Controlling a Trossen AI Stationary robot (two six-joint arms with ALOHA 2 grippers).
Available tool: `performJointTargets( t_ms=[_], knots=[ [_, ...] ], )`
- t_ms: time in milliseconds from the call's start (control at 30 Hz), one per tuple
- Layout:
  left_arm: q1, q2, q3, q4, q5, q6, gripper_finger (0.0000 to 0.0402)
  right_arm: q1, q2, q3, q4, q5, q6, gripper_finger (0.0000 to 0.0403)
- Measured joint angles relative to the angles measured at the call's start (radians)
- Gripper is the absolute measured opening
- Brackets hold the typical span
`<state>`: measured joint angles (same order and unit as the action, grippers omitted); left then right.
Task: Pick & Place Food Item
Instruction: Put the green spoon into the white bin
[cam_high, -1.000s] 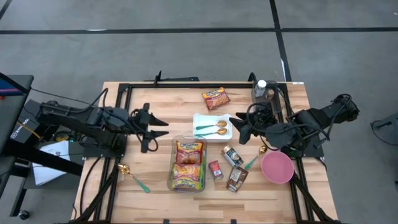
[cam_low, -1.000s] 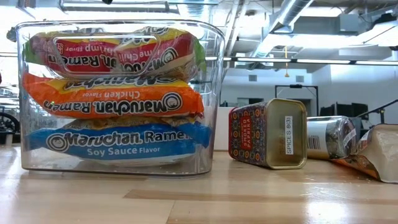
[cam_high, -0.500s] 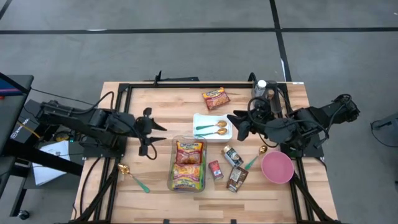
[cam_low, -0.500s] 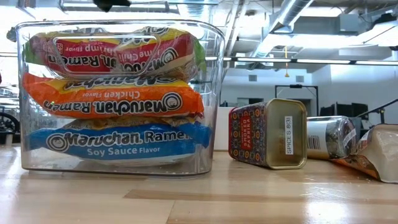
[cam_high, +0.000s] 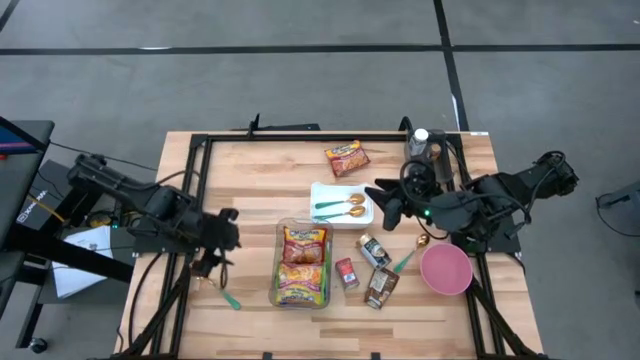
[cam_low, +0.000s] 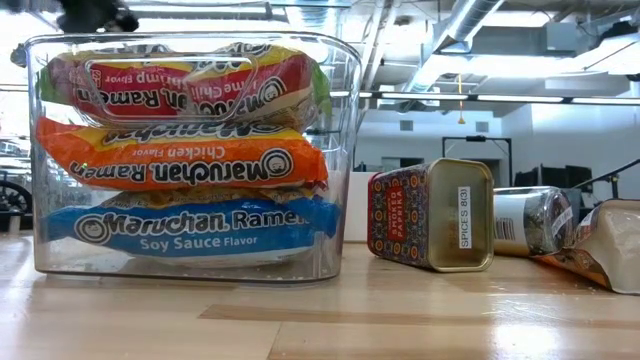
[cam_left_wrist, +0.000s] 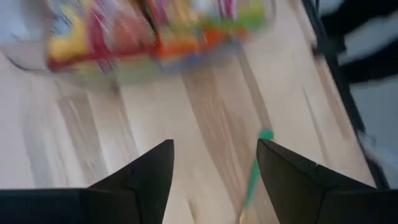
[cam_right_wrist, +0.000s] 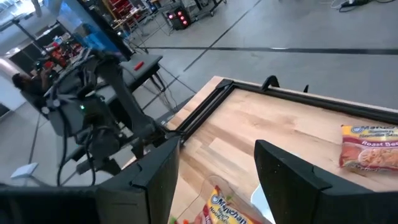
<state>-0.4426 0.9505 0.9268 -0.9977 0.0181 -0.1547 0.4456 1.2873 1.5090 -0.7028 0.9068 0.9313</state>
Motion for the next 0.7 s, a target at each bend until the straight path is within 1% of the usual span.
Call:
performJointTargets(
  t_ms=[100,233,367,567,700],
  knots=[
    [-0.060,0.012,0.000,-0.034,0.001,-0.006,0.0212,0.000,0.000,0.000,0.001,-0.040,-0.012,0.0203],
    [-0.138,0.014,0.000,-0.051,0.002,-0.046,0.0200,0.000,0.000,0.000,0.004,-0.058,-0.015,0.0203],
    [-0.187,0.014,0.000,-0.069,0.002,-0.086,0.0195,0.018,0.000,0.000,0.004,-0.060,-0.017,0.0203],
    [-0.230,0.015,0.000,-0.067,-0.006,-0.122,0.0195,0.051,0.000,0.000,0.005,-0.061,-0.017,0.0203],
    [-0.285,0.025,-0.019,-0.066,-0.009,-0.182,0.0195,0.069,0.000,0.000,0.006,-0.046,-0.016,0.0203]
  ],
)
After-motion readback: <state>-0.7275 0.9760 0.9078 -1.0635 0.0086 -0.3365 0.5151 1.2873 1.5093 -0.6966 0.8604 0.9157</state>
